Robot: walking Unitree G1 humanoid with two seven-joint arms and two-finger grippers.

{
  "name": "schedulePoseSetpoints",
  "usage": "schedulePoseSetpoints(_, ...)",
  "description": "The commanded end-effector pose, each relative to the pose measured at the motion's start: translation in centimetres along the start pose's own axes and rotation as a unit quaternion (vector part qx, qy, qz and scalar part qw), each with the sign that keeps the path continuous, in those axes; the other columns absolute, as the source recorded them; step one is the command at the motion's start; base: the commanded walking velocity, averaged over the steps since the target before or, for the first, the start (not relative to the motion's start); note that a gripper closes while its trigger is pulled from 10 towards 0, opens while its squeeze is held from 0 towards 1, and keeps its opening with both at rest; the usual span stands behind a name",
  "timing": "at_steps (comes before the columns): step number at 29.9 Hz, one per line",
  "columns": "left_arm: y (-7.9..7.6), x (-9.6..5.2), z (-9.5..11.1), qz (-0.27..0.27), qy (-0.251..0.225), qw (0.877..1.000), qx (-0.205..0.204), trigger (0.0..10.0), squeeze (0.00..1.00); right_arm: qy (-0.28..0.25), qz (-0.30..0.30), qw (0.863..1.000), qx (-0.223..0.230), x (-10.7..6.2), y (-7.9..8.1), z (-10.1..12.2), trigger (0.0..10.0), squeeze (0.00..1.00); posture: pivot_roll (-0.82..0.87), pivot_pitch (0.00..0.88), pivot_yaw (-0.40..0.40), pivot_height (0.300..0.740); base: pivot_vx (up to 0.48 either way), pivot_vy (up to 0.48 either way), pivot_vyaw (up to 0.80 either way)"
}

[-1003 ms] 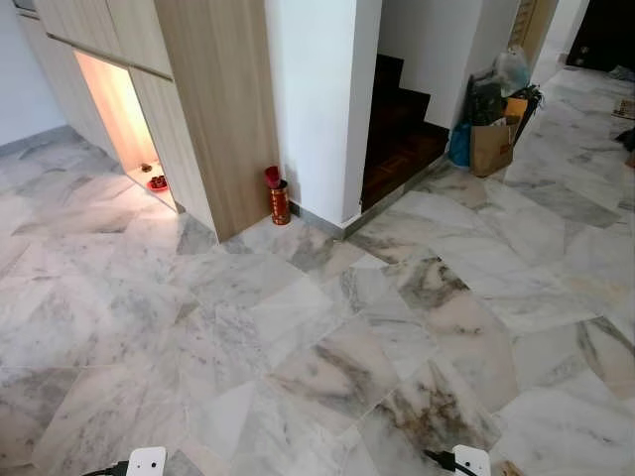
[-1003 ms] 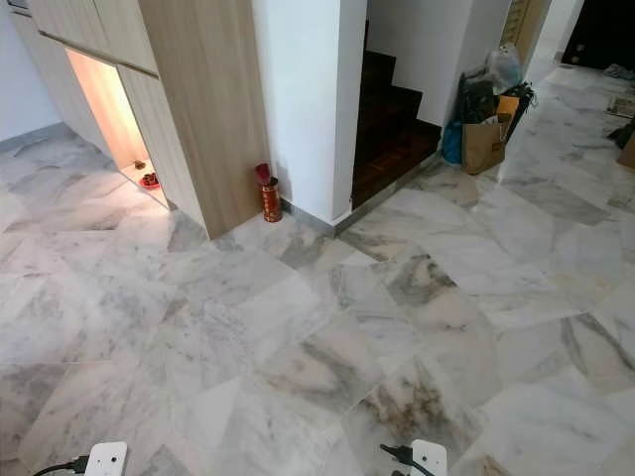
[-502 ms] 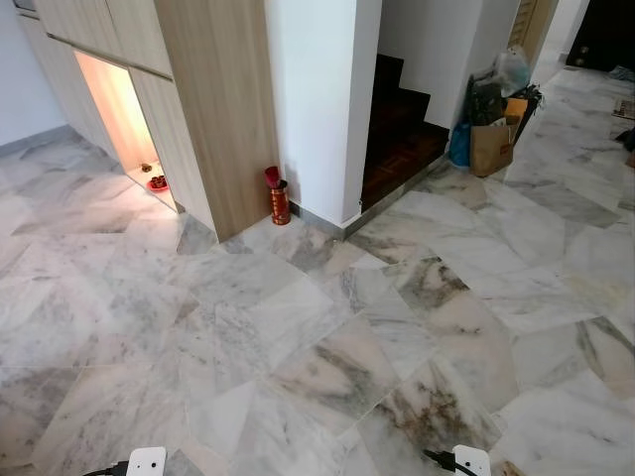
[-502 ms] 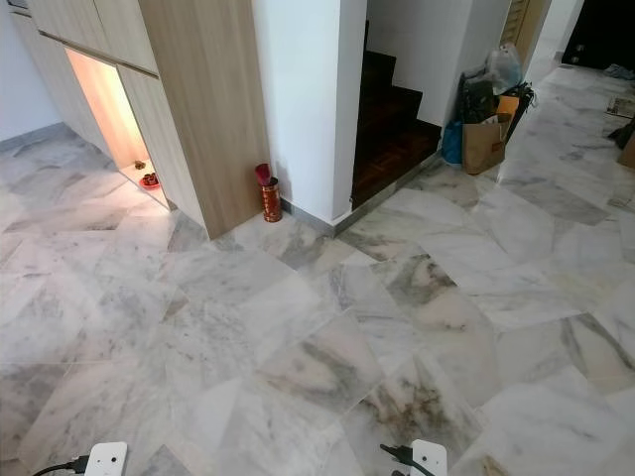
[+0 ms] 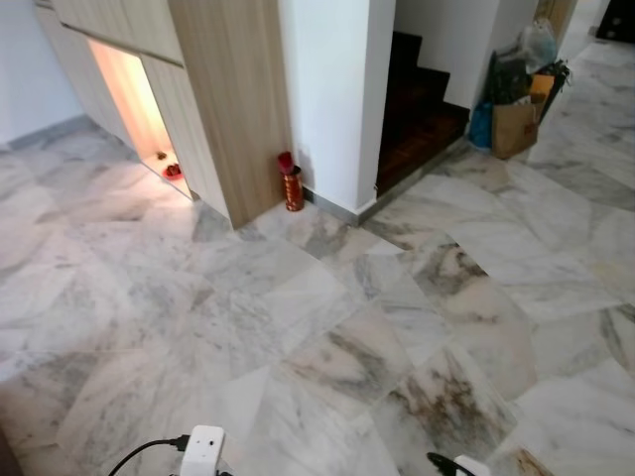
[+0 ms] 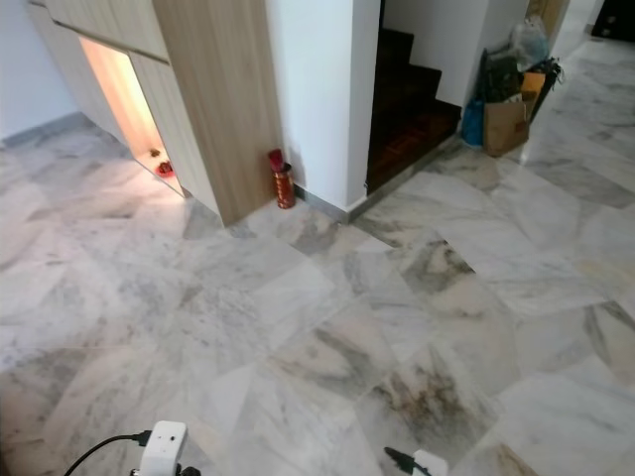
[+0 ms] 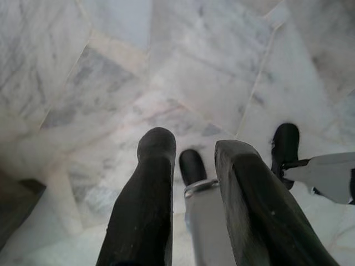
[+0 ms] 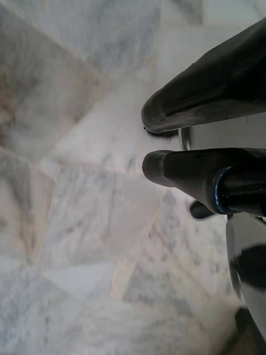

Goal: Move the pillow to the sofa from floor

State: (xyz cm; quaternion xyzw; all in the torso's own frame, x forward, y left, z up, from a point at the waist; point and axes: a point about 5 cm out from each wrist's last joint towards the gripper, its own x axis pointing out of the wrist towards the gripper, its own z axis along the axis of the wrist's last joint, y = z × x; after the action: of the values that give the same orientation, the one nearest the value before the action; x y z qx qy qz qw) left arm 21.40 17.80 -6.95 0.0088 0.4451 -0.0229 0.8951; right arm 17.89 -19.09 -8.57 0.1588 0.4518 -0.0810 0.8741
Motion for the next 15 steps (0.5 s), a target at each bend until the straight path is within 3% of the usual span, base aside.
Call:
schedulePoseSetpoints(1, 0.9, -0.2, -0.8, 0.012, 0.017, 1.000, 0.000, 10.0, 0.00, 0.003, 0.002, 1.000, 0.010, 0.0, 0.2, -0.3, 10.0, 0.00, -0.07, 0.133, 0.070, 0.740, 0.000, 0.000, 0.00)
schedulePoseSetpoints(8, 1.0, -0.1, 0.0, 0.018, 0.012, 1.000, 0.012, 10.0, 0.00, -0.001, 0.003, 1.000, -0.023, 0.0, 0.2, 0.0, 10.0, 0.00, -0.07, 0.127, 0.062, 0.740, 0.000, 0.000, 0.00)
schedulePoseSetpoints(15, 0.7, -0.1, -0.7, 0.015, 0.024, 1.000, 0.008, 10.0, 0.00, -0.005, 0.010, 0.998, -0.068, 0.0, -0.1, 0.4, 10.0, 0.00, -0.07, 0.128, 0.044, 0.740, 0.000, 0.000, 0.67)
